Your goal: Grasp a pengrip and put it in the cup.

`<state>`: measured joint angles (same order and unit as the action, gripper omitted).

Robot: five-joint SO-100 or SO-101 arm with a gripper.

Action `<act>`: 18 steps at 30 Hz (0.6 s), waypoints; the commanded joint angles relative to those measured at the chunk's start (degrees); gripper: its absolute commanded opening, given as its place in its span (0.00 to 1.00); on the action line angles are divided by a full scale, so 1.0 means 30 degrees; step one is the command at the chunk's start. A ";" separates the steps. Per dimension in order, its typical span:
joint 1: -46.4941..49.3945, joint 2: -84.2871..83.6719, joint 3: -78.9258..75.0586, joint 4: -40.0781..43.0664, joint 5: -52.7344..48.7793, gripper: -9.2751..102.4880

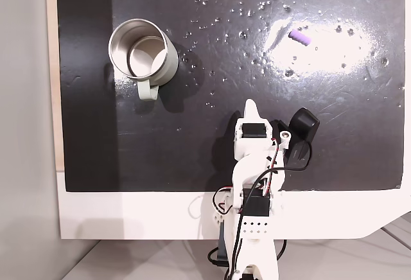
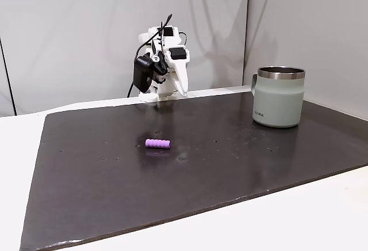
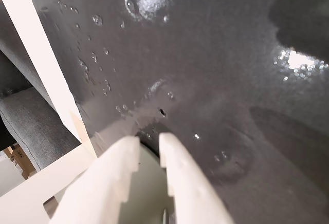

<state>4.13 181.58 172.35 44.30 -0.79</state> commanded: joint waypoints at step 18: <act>0.2490 0.0146 -0.4541 0.2520 -0.1260 0.08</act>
<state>8.96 181.58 166.03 49.22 -2.99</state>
